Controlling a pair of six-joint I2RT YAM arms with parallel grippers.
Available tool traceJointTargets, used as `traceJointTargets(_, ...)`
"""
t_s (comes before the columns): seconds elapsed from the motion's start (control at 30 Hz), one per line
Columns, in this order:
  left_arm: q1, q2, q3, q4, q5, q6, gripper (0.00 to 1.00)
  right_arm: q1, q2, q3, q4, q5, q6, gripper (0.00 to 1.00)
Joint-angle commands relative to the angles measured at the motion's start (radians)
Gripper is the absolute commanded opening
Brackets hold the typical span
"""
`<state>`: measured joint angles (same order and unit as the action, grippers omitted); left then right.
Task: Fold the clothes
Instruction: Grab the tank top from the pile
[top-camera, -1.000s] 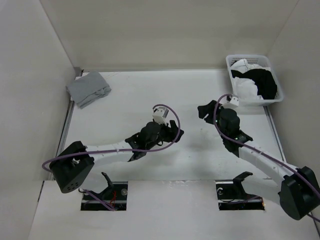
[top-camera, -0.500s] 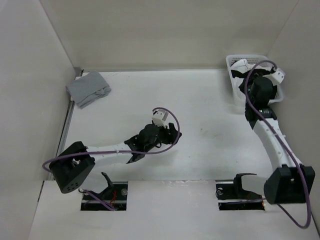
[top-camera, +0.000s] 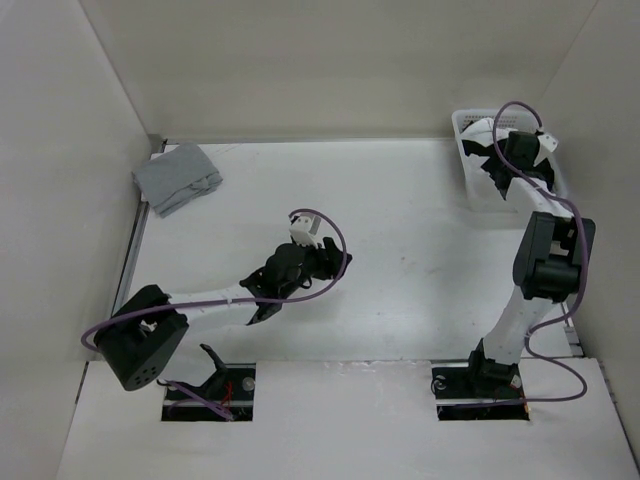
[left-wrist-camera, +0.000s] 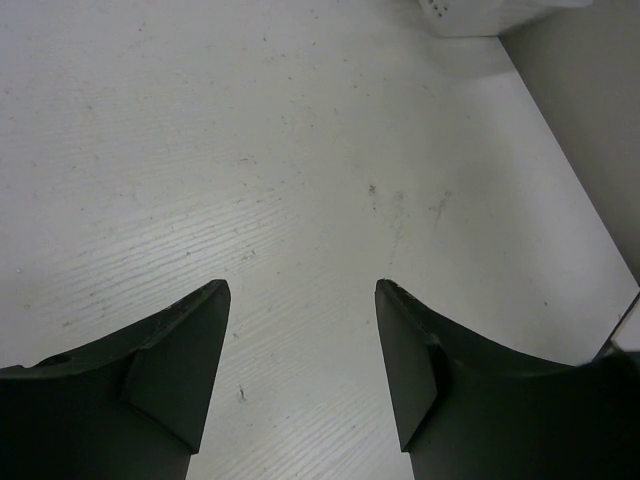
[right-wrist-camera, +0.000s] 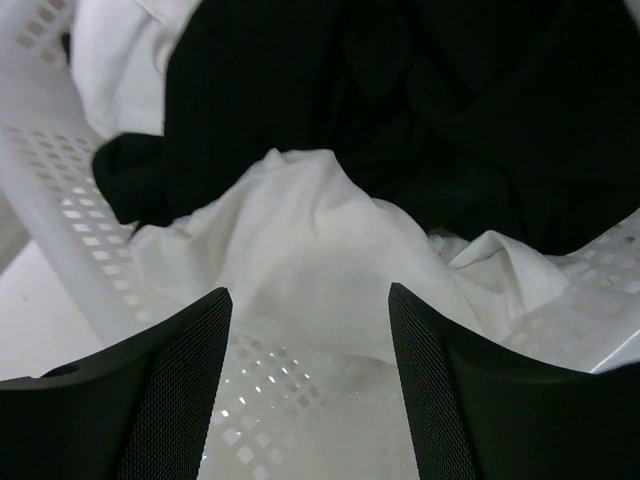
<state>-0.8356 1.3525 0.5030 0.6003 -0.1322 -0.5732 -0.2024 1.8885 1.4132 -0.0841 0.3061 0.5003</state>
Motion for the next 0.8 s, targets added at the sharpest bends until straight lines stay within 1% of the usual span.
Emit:
traceJointTargets(0.0,0.017,0.004,-0.017,0.075,0.023,-0.01,0.59,-0.007,0.026,0.075,-0.009,0.014,-0.017,0.69)
traceJointTargets(0.07,0.023,0.005,-0.018,0.079,0.023,-0.014,0.59,-0.01,0.053,0.095,-0.019,0.014,-0.017,0.67)
traceJointTargets(0.1,0.025,0.007,-0.02,0.082,0.023,-0.016,0.59,-0.01,0.063,0.102,-0.02,0.016,-0.019,0.64)
traceJointTargets(0.17,0.03,0.011,-0.023,0.087,0.025,-0.019,0.59,-0.01,0.087,0.128,-0.031,0.01,-0.026,0.47)
traceJointTargets(0.27,0.034,0.017,-0.023,0.087,0.026,-0.02,0.59,-0.01,0.089,0.138,-0.026,0.013,-0.022,0.15)
traceJointTargets(0.3,0.034,0.019,-0.023,0.087,0.026,-0.022,0.59,-0.012,0.074,0.135,-0.019,0.007,-0.016,0.05)
traceJointTargets(0.33,0.036,0.02,-0.023,0.087,0.026,-0.022,0.59,-0.009,0.051,0.122,0.001,0.007,-0.013,0.02)
traceJointTargets(0.37,0.036,0.022,-0.023,0.088,0.026,-0.022,0.59,-0.007,0.028,0.11,0.02,0.013,-0.012,0.0)
traceJointTargets(0.4,0.037,0.025,-0.023,0.09,0.026,-0.024,0.59,-0.007,-0.014,0.09,0.047,0.011,-0.011,0.0)
traceJointTargets(0.5,0.04,0.027,-0.023,0.095,0.026,-0.028,0.59,0.002,-0.179,0.011,0.135,0.019,-0.008,0.0)
traceJointTargets(0.6,0.049,0.027,-0.027,0.101,0.026,-0.036,0.6,0.054,-0.415,-0.077,0.216,0.025,0.021,0.0)
traceJointTargets(0.7,0.06,0.017,-0.032,0.102,0.026,-0.045,0.61,0.134,-0.609,-0.089,0.233,0.013,0.044,0.0)
traceJointTargets(0.73,0.072,0.004,-0.037,0.107,0.028,-0.059,0.62,0.208,-0.699,-0.067,0.231,-0.001,0.034,0.0)
traceJointTargets(0.77,0.077,-0.003,-0.04,0.107,0.028,-0.062,0.62,0.232,-0.718,-0.056,0.23,-0.007,0.029,0.0)
